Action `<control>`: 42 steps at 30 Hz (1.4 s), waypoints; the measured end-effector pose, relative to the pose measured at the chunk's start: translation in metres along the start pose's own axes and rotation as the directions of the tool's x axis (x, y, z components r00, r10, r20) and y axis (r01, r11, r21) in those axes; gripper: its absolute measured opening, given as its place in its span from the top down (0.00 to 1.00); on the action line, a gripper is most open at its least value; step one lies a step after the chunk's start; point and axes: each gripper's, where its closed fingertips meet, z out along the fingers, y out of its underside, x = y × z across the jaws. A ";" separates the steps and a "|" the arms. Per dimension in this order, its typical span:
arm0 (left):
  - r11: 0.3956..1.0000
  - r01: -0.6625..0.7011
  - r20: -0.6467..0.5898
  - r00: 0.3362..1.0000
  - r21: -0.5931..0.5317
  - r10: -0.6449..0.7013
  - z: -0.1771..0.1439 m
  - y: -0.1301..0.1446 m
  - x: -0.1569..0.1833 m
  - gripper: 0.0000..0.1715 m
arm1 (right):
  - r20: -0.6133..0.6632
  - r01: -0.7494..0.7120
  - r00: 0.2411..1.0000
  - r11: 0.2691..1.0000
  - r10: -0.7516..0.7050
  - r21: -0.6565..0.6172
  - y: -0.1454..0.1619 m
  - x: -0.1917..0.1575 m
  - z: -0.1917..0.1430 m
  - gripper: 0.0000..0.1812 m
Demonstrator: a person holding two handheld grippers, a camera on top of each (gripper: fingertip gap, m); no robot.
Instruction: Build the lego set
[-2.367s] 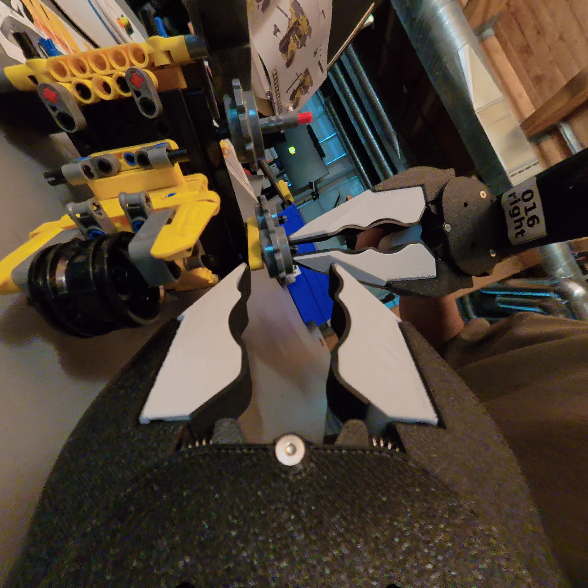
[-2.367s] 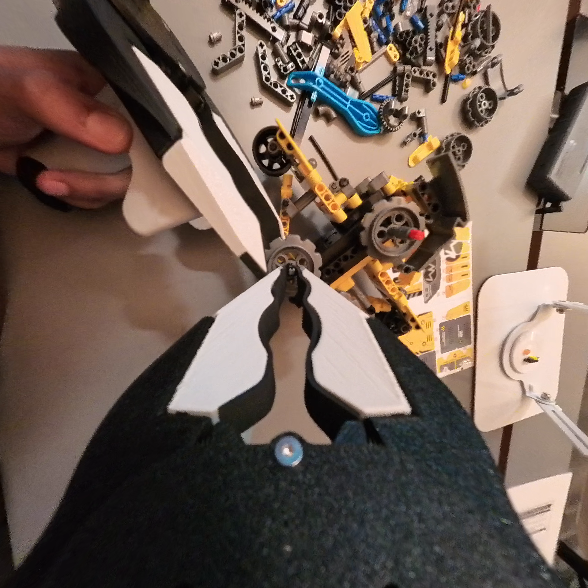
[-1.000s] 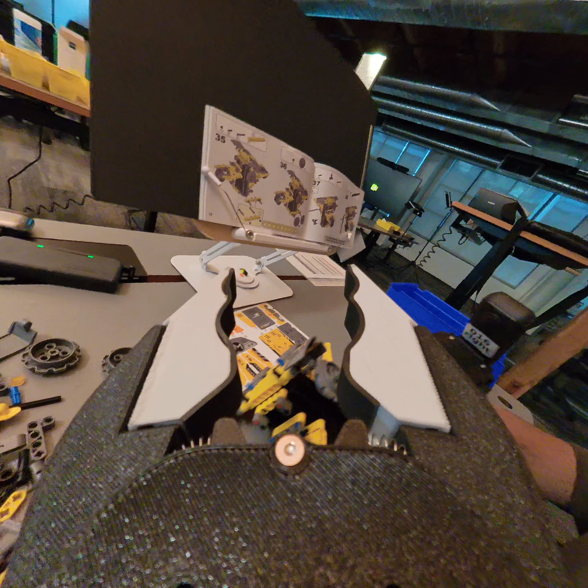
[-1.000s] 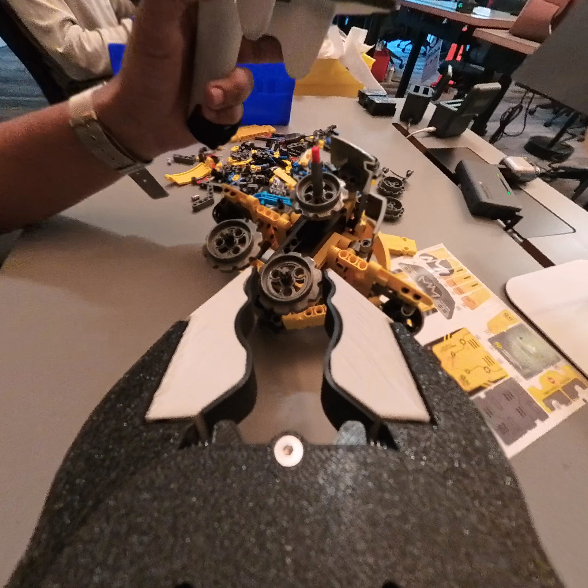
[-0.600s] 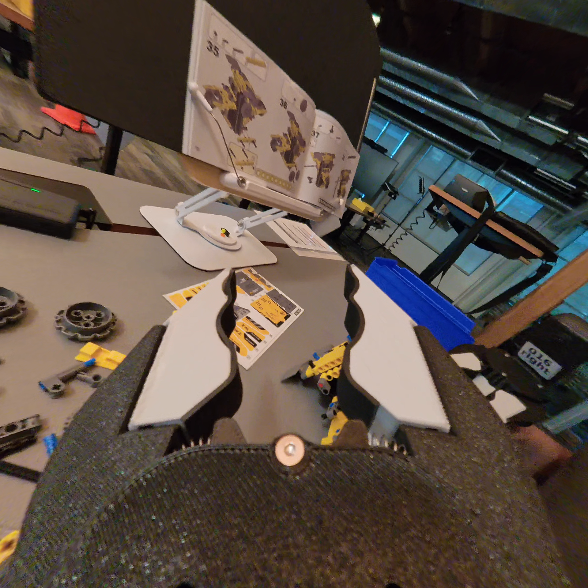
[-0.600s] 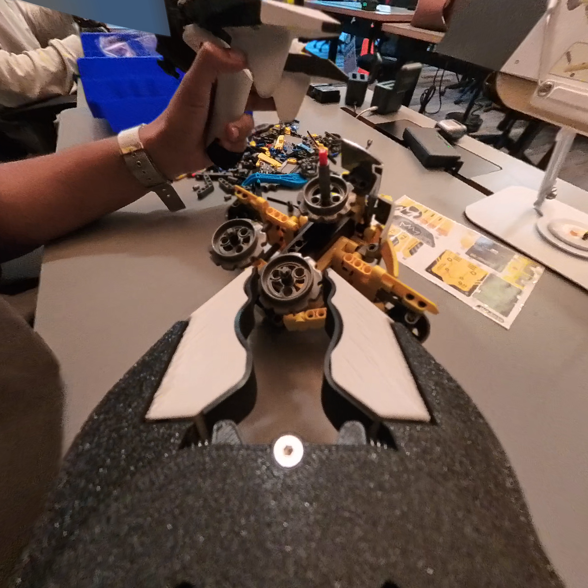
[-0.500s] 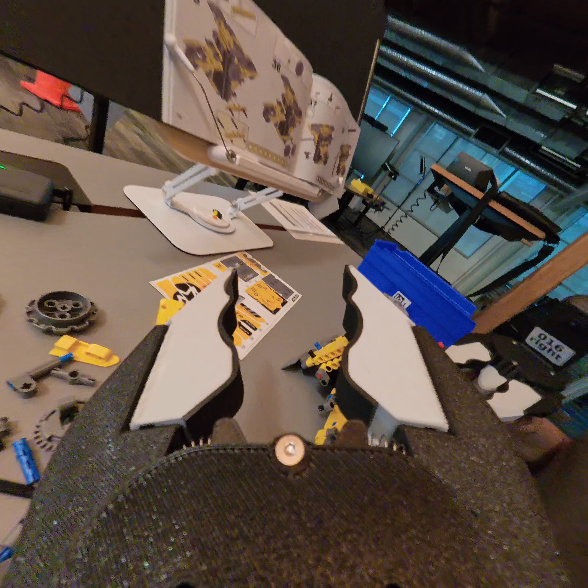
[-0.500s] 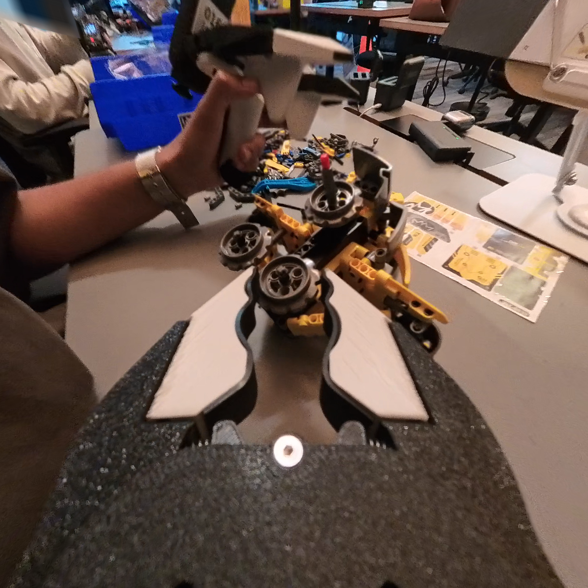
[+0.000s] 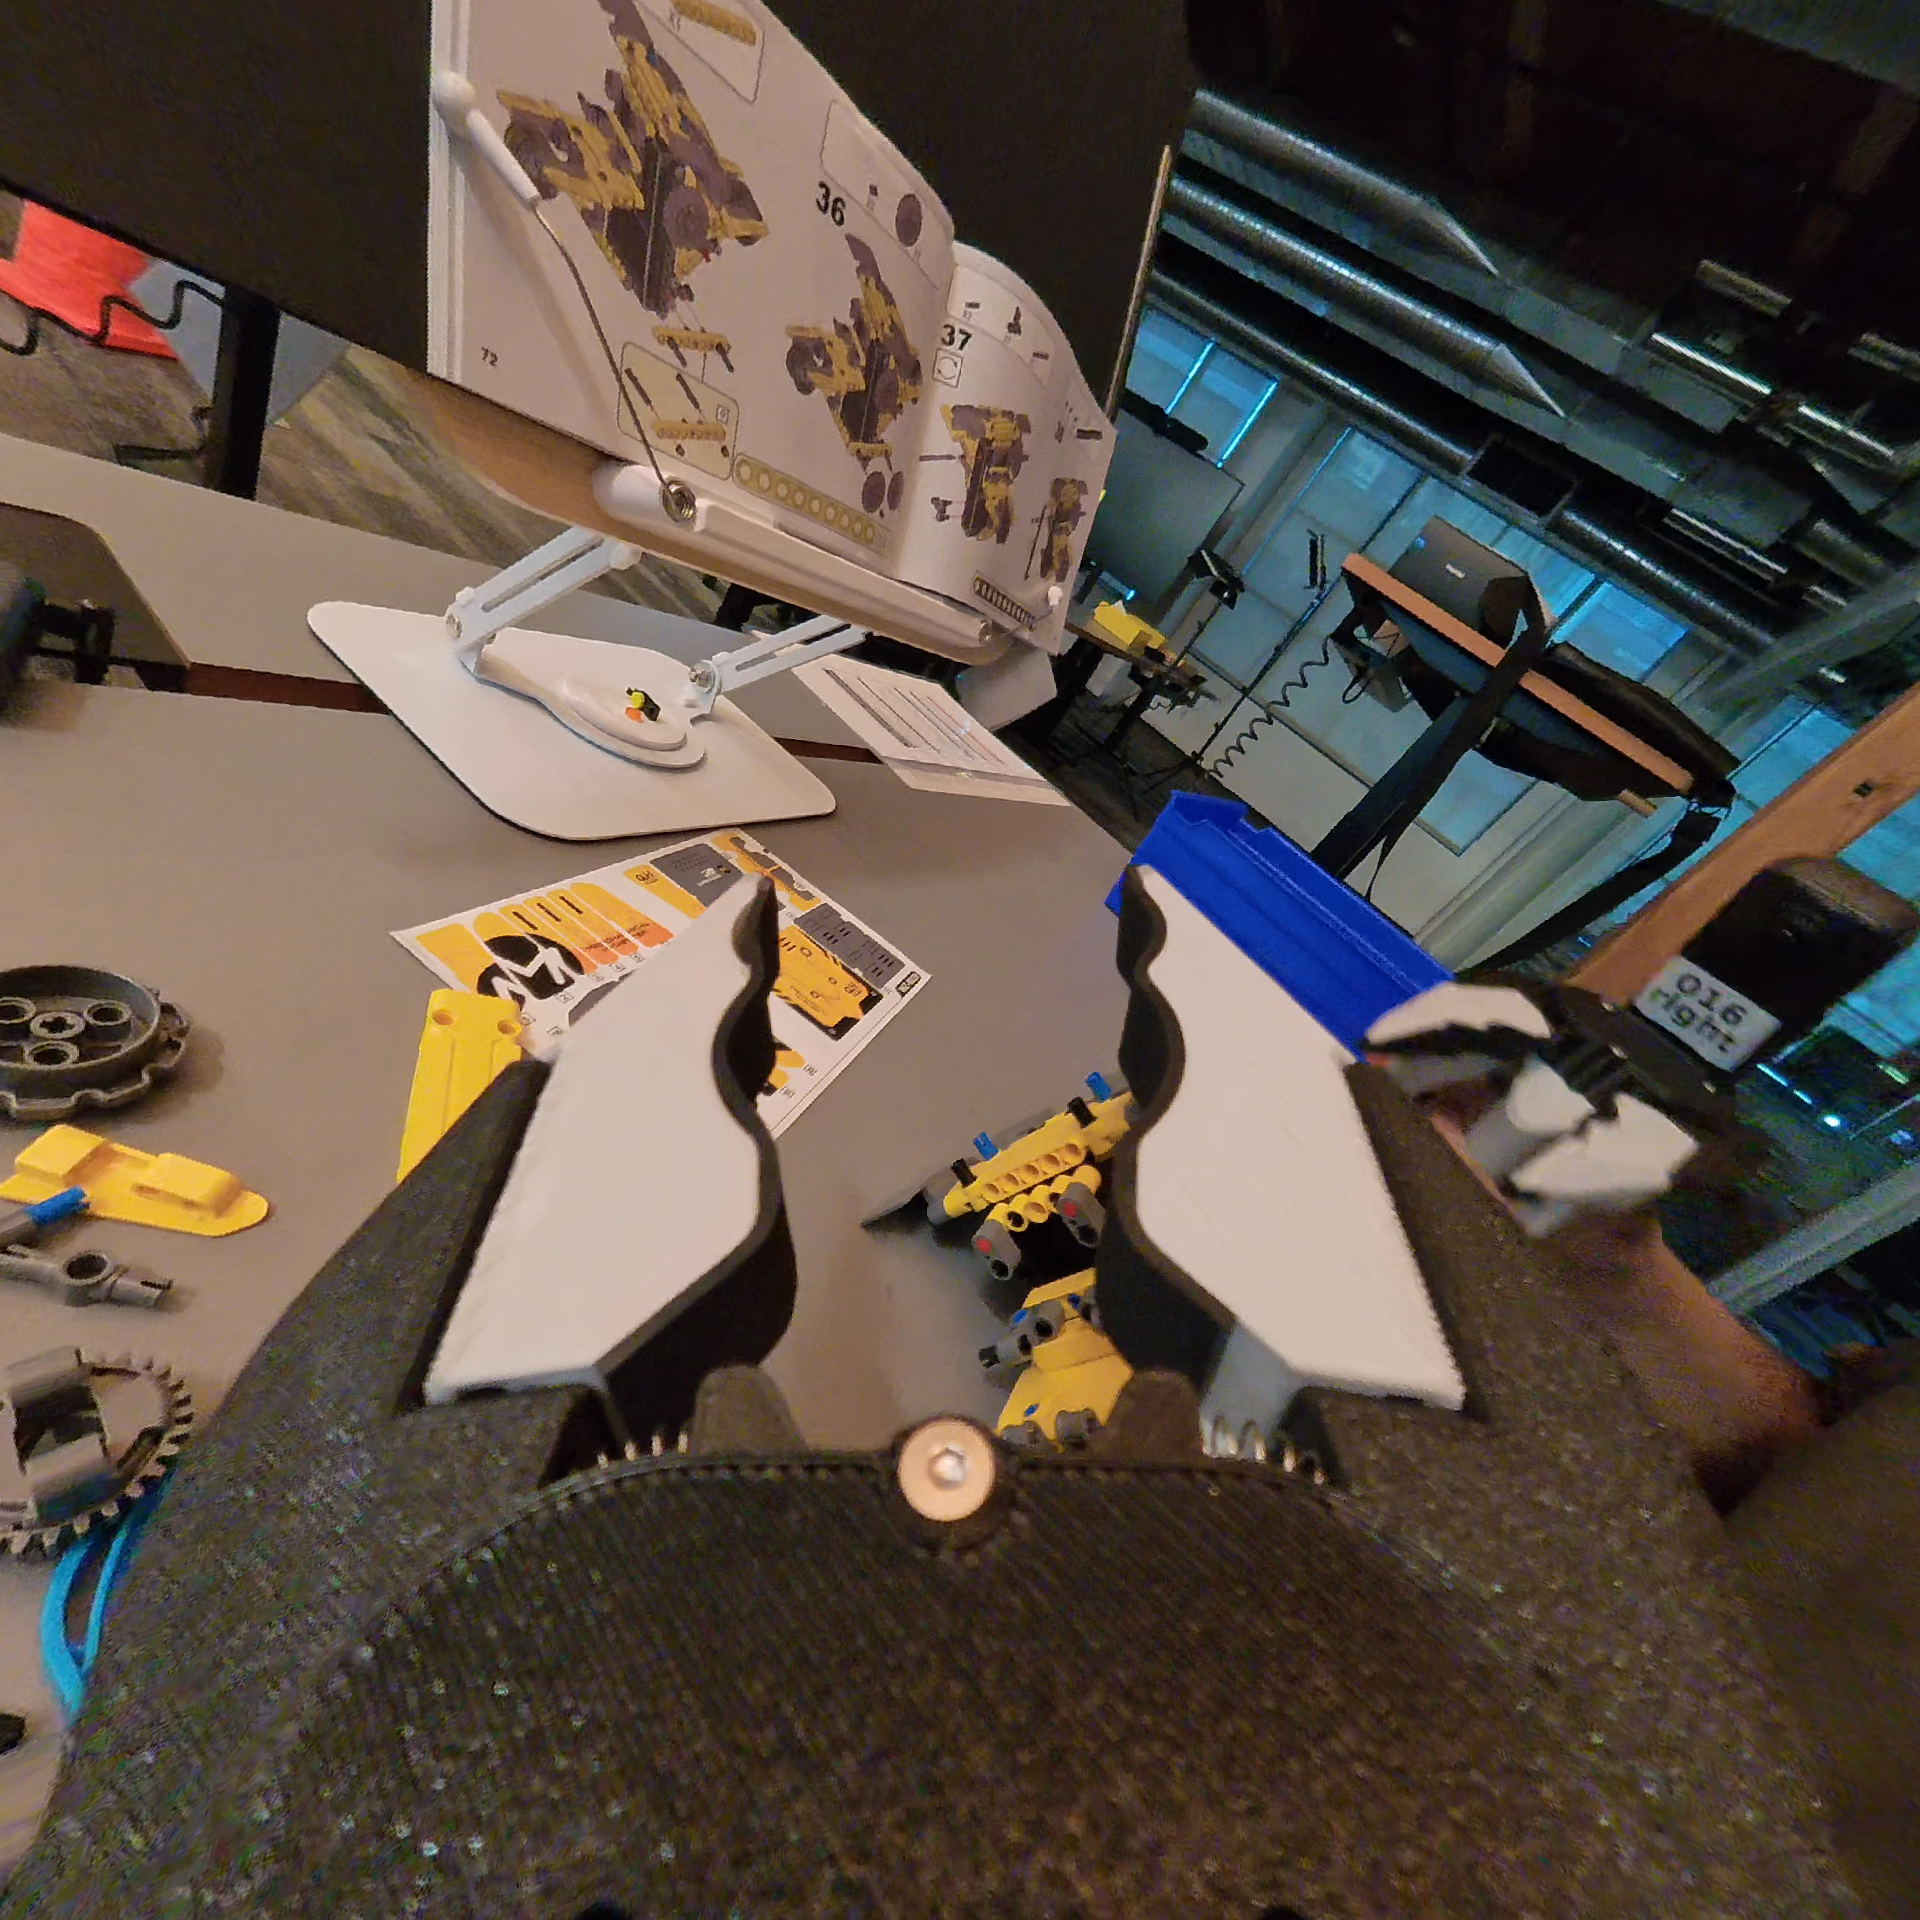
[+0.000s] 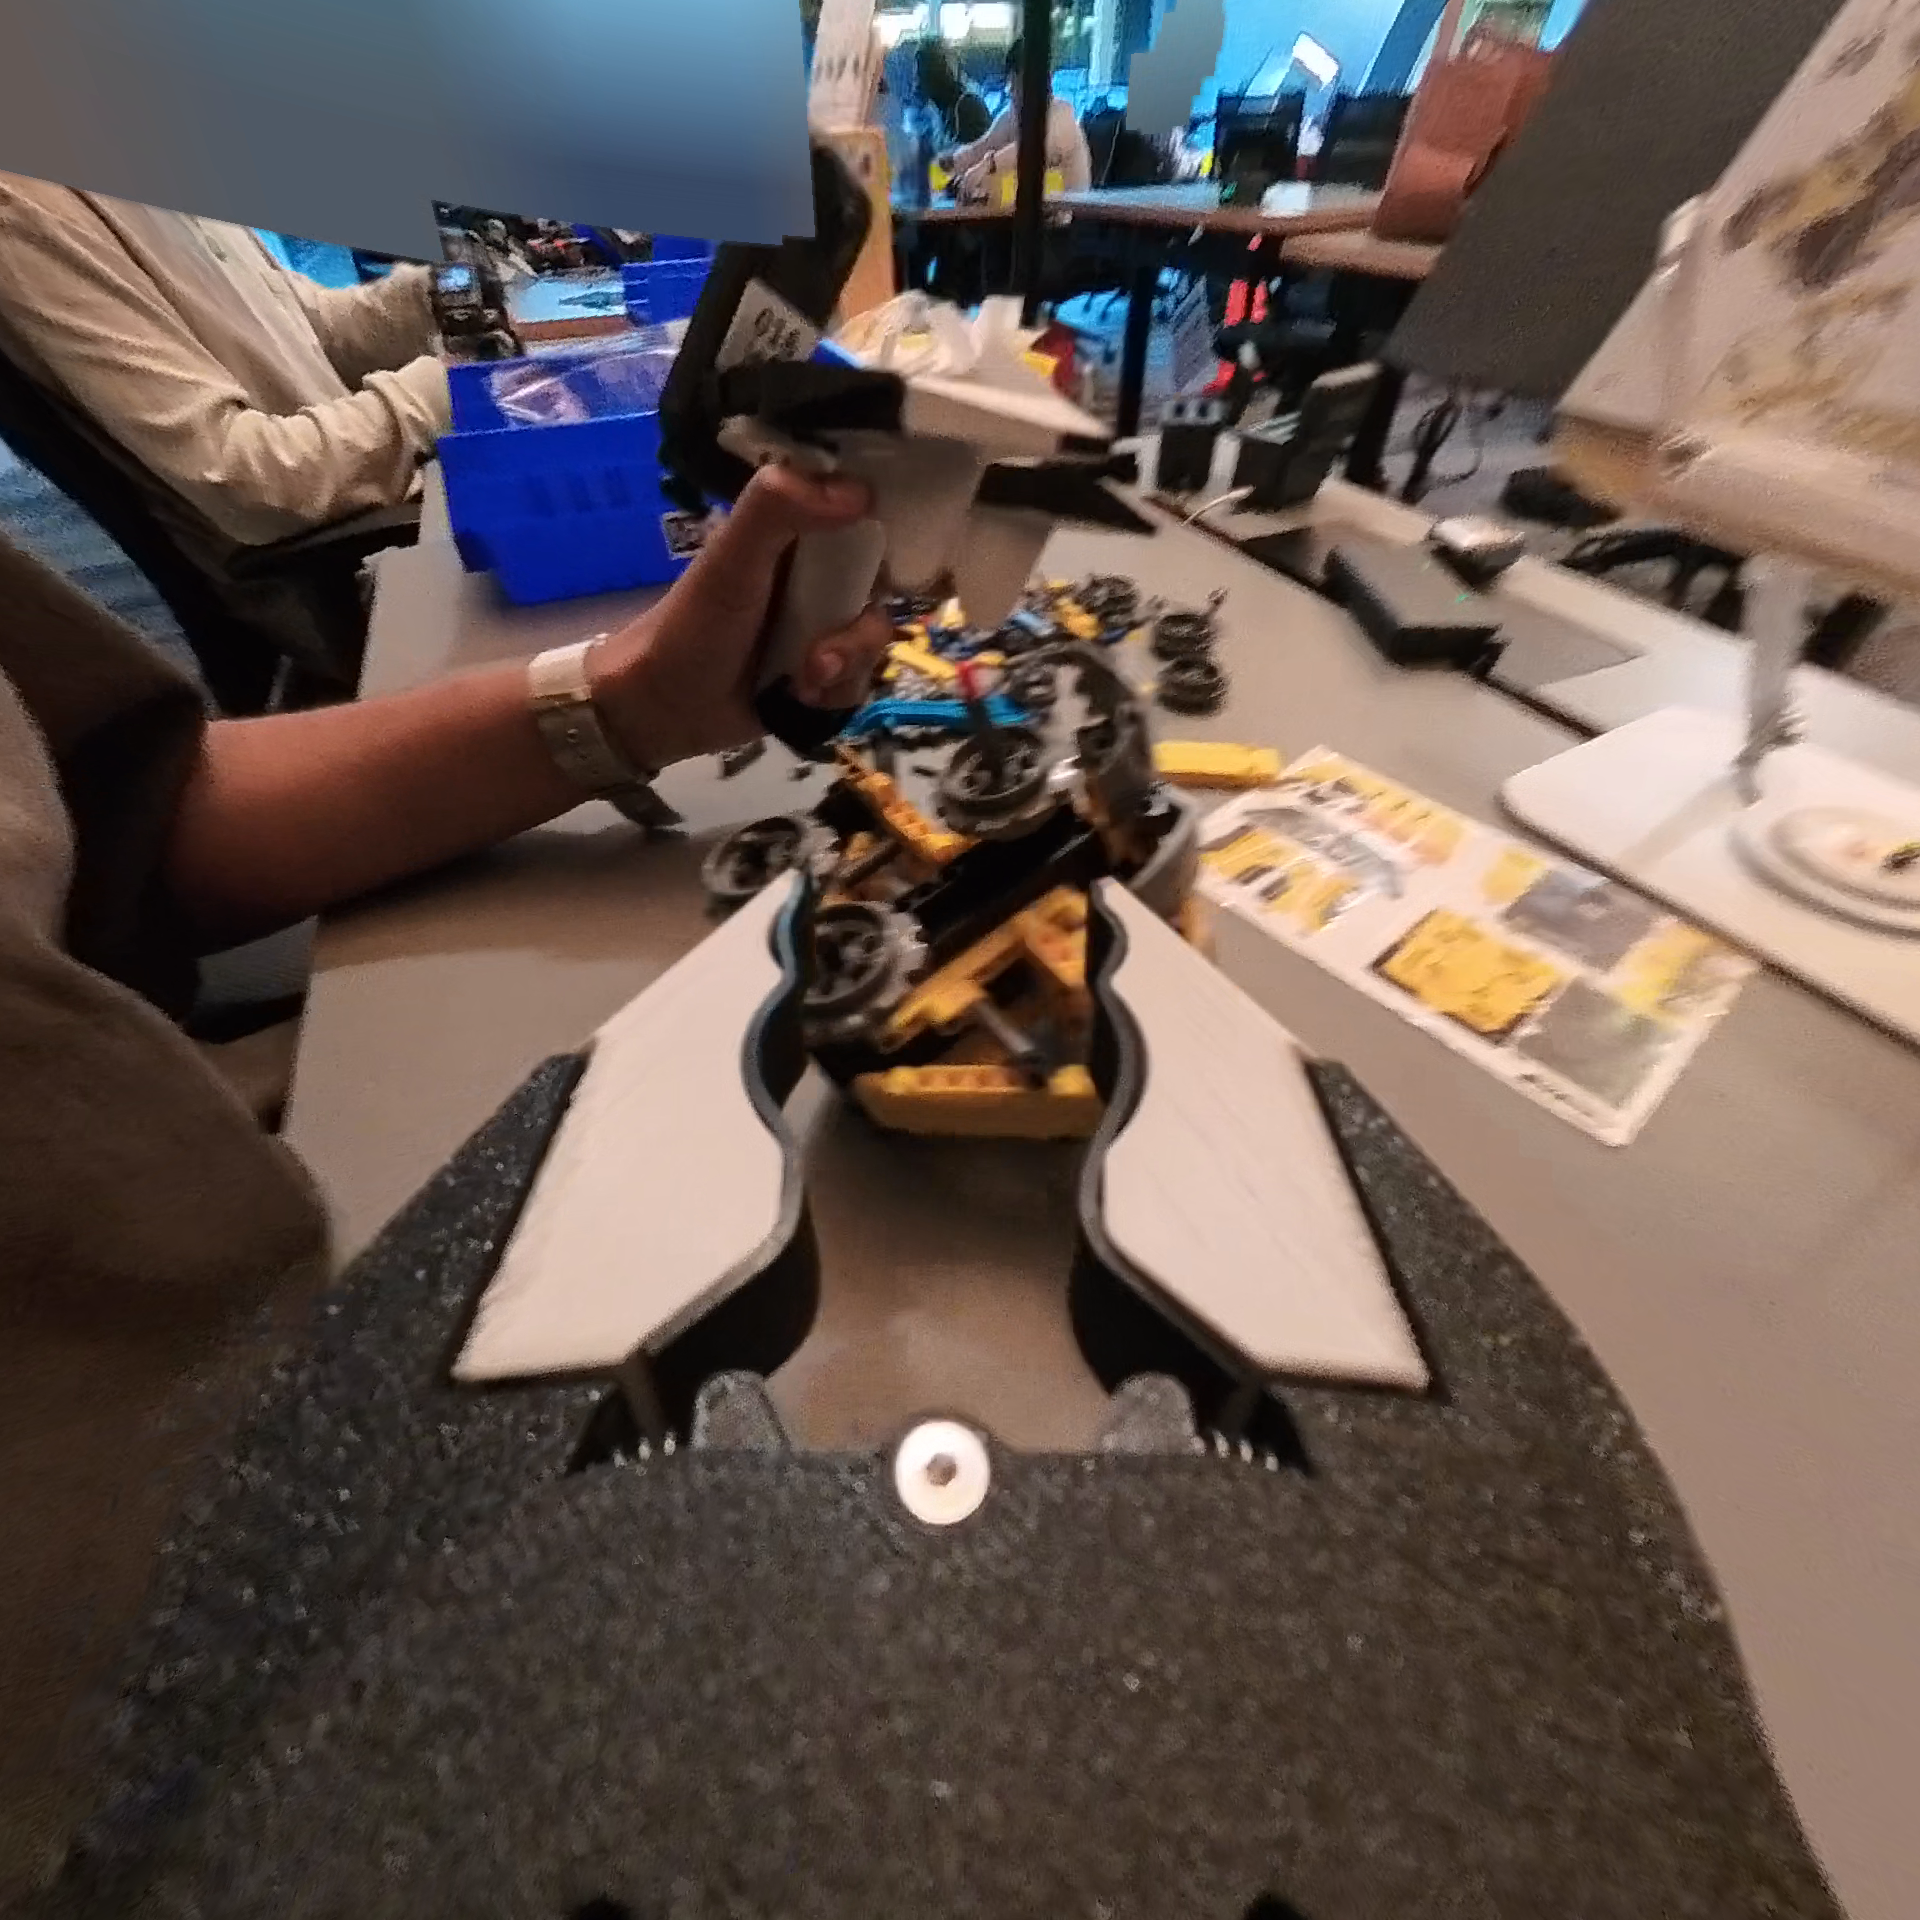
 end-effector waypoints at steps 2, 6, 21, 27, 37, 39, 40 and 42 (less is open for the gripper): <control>1.000 -0.007 -0.006 1.000 0.001 0.007 0.000 -0.001 0.003 0.63 | -0.044 0.027 0.999 0.999 -0.026 0.019 -0.012 0.026 -0.004 0.72; 0.999 -0.040 -0.002 0.999 -0.004 0.040 0.000 0.000 0.005 0.63 | -0.123 0.083 0.990 0.991 -0.070 0.107 -0.036 0.073 -0.001 0.71; 0.993 -0.090 -0.035 0.996 -0.074 0.087 0.006 0.014 0.009 0.63 | -0.109 0.005 0.994 0.990 0.011 0.139 0.007 0.098 -0.002 0.72; 0.994 -0.081 -0.031 0.996 -0.073 0.079 0.005 0.014 0.007 0.63 | -0.112 -0.035 0.993 0.994 0.046 0.102 0.024 0.105 0.005 0.72; 0.994 -0.056 -0.021 0.998 -0.096 0.054 0.008 0.023 -0.002 0.62 | -0.101 -0.046 0.993 0.996 0.054 0.079 0.029 0.103 0.009 0.72; 0.993 -0.060 -0.014 0.998 -0.101 0.059 0.008 0.024 -0.004 0.62 | -0.103 -0.046 0.993 0.996 0.053 0.076 0.029 0.103 0.009 0.72; 0.993 -0.060 -0.011 0.998 -0.103 0.060 0.008 0.025 -0.005 0.62 | -0.105 -0.046 0.993 0.996 0.053 0.075 0.029 0.103 0.010 0.72; 0.993 -0.058 -0.005 0.998 -0.103 0.058 0.008 0.025 -0.007 0.62 | -0.106 -0.048 0.993 0.996 0.056 0.072 0.030 0.104 0.010 0.72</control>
